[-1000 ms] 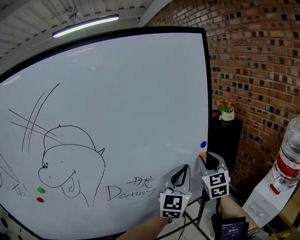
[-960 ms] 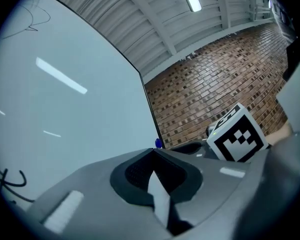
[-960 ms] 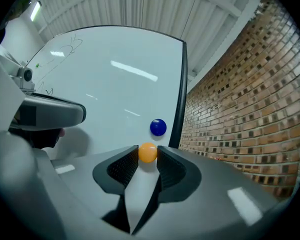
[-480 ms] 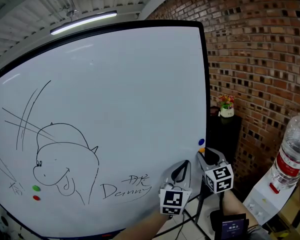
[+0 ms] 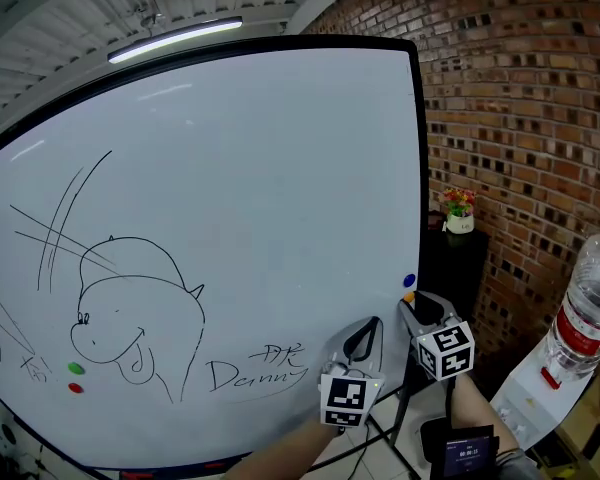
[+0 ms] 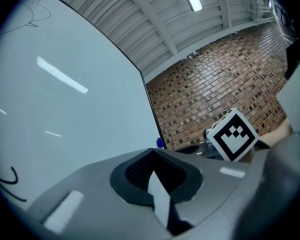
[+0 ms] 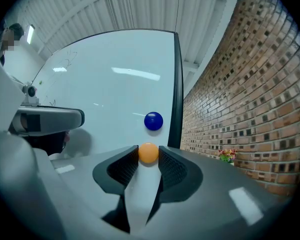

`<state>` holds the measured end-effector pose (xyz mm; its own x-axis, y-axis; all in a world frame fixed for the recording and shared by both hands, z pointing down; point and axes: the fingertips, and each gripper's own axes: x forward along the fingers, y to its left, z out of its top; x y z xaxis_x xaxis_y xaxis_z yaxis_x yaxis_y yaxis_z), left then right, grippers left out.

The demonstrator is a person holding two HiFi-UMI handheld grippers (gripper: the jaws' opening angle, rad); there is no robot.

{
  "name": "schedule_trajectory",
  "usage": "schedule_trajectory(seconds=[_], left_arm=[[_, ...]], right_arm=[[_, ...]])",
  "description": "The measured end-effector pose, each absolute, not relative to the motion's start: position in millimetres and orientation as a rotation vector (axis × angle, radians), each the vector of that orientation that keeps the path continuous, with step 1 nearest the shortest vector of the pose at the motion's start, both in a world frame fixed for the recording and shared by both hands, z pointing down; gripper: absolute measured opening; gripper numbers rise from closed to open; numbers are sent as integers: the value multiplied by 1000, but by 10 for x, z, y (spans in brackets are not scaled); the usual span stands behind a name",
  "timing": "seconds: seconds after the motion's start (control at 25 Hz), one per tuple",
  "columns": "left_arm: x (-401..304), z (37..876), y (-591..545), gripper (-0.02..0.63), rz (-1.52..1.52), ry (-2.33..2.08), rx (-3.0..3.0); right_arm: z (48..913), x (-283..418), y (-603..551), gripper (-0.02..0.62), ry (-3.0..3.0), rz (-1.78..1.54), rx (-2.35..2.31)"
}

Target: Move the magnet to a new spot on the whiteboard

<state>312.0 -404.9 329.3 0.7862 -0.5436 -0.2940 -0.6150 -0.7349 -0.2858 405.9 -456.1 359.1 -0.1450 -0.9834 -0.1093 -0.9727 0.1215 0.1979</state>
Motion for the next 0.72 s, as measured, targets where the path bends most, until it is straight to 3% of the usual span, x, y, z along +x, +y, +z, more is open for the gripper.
schedule_trajectory(seconds=[0.32,0.44,0.72], left_arm=[[3066,3275,-4044,-2,270,894,-2603],[3019,3268,-4035,-2,273,901,-2599],[2709,3235,-4002,-2,278,958,-2585]], right_arm=[[3580,4060,-4544,124,-2285,-354,2015],[3553,4039,-4482,183,-2270,-384,2024],[3349,3538,-4154,147,-2255,-536,1974]])
